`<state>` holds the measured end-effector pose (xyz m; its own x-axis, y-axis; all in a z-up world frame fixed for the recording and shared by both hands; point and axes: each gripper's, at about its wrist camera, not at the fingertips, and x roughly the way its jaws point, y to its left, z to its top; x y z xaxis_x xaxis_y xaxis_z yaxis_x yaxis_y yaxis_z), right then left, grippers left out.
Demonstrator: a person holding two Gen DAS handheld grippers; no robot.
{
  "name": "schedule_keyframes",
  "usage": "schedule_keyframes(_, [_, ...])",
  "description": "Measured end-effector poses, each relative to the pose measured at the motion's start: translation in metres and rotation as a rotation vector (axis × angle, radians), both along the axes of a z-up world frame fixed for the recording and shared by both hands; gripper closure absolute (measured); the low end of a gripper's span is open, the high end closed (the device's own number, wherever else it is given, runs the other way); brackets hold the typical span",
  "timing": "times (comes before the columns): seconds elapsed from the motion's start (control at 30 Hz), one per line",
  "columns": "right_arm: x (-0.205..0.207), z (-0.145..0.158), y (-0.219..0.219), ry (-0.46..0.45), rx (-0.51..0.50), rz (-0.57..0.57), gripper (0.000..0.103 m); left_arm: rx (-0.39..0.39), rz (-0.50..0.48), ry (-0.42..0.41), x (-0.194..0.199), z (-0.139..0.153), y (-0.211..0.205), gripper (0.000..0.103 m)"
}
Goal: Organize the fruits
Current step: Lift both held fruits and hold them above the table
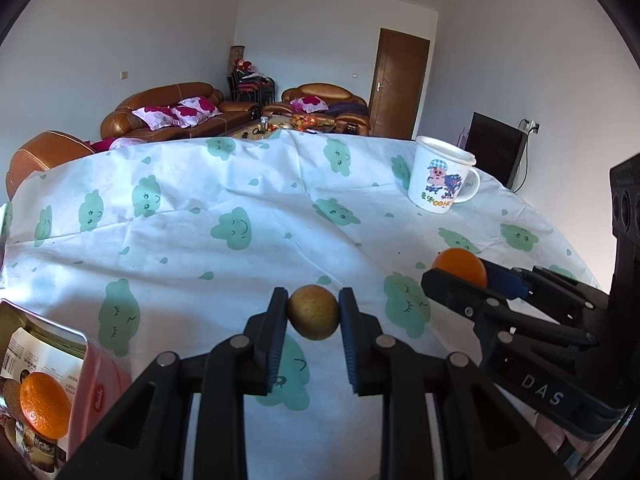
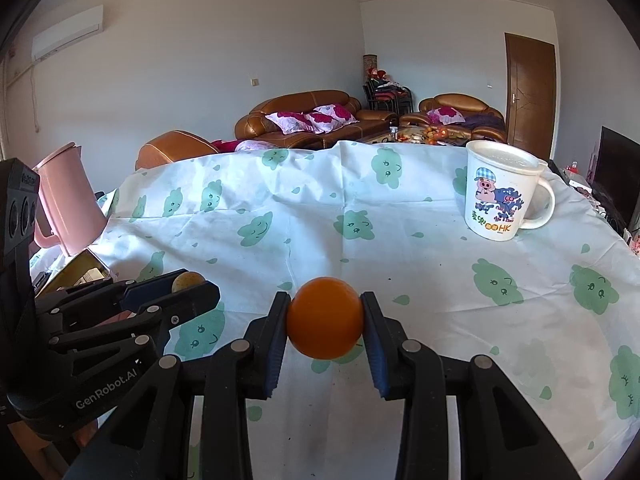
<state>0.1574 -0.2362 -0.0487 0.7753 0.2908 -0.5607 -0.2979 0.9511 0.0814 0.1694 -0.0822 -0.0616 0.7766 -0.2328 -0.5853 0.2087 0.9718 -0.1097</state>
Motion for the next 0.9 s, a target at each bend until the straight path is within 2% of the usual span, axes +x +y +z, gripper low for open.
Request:
schedule_keyframes(0.3, [-0.009,0.005,0.000,-0.048,0.004,0.007,0.066,0.039,0.014,-0.068,-0.012,0.007,-0.003,0.076])
schedule_keyframes(0.9, [-0.026,0.015,-0.001,-0.153,0.017,0.022,0.066,0.050,0.029,-0.168,-0.031,0.015,-0.003,0.076])
